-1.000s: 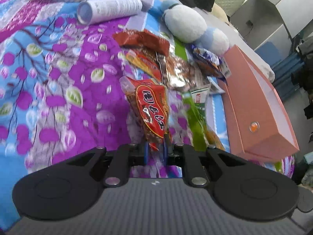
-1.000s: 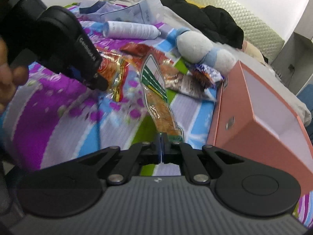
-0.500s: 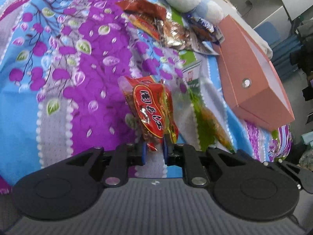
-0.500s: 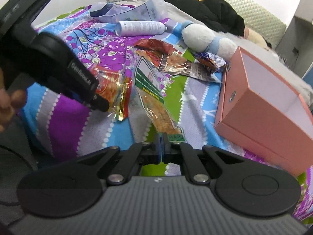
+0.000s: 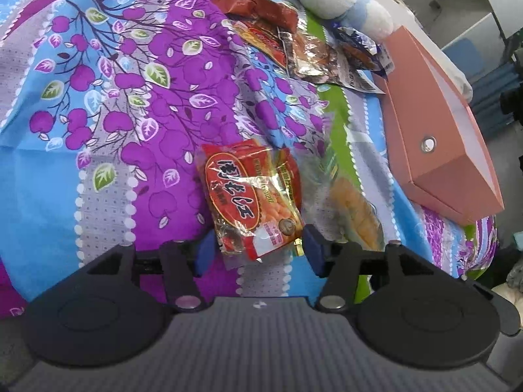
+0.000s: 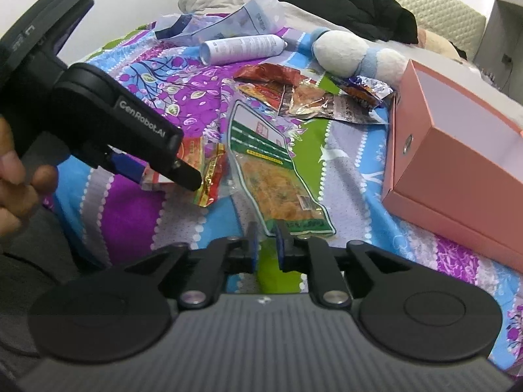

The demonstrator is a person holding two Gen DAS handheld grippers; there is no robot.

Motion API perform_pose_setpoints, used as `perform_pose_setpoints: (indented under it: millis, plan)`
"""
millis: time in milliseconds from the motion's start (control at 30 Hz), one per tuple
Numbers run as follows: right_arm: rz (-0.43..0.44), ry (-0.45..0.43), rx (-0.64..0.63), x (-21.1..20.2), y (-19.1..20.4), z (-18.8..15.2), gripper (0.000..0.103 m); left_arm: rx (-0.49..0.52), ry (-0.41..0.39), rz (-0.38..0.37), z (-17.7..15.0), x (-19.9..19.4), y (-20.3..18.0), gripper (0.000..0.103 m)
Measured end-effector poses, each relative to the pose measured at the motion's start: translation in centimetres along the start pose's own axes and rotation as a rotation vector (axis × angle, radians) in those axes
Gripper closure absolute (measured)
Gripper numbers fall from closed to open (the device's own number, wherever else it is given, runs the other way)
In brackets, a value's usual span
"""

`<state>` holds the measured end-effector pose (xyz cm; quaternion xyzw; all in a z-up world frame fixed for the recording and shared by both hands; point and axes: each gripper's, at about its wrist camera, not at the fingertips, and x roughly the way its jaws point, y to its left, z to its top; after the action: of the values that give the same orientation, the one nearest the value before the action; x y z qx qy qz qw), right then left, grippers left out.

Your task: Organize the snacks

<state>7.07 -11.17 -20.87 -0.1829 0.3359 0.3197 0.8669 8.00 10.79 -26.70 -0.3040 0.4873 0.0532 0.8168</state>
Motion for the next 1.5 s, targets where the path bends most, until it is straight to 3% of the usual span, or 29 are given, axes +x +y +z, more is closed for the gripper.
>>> perform_pose_setpoints:
  millis: [67,200,267,300,467,633,767,900,1067,1200,1300,1367,1500]
  plan:
    - [0.007,-0.007,0.026,-0.1,-0.3,-0.1,0.056,-0.011,0.002,-0.001,0.0,0.0,0.1,0.041]
    - [0.034,-0.046,0.085,-0.2,-1.4,-0.1,0.038,-0.015,0.003,0.008,0.0,0.2,0.2,0.040]
    - [0.045,-0.067,0.122,-0.1,-2.0,-0.2,0.020,-0.013,0.001,0.013,-0.1,0.2,0.1,0.040]
    - [0.044,-0.075,0.135,0.1,-2.4,-0.2,0.018,-0.012,0.000,0.016,-0.1,0.2,0.0,0.040]
    - [0.043,-0.086,0.154,1.8,-3.8,0.2,0.017,-0.005,0.003,0.021,0.1,0.5,-0.2,0.040]
    - [0.120,-0.072,0.080,4.1,-3.9,0.9,0.017,-0.015,0.003,0.008,0.2,0.7,-0.1,0.033]
    - [0.068,-0.049,0.022,6.2,-3.3,0.8,0.017,-0.025,0.010,0.009,0.4,0.8,0.0,0.033]
    - [0.097,-0.032,0.066,7.4,-4.2,0.3,0.015,-0.031,0.012,0.011,0.6,1.0,0.1,0.033]
    - [0.144,-0.020,0.083,8.4,-4.6,-0.3,0.003,-0.001,0.013,0.031,0.8,1.4,-0.3,0.033]
    - [0.129,-0.008,0.046,8.7,-3.7,-0.2,0.003,0.003,0.011,0.039,0.9,1.6,-0.3,0.033]
    - [0.124,-0.002,0.043,8.4,-3.6,-0.1,0.010,0.004,0.008,0.043,1.0,1.6,-0.3,0.033]
    - [0.124,-0.006,0.046,8.0,-3.7,0.0,0.023,0.006,0.005,0.047,1.0,1.6,-0.3,0.033]
    - [0.138,-0.010,0.056,7.4,-3.6,0.2,0.039,0.009,-0.003,0.059,1.2,1.8,-0.5,0.034]
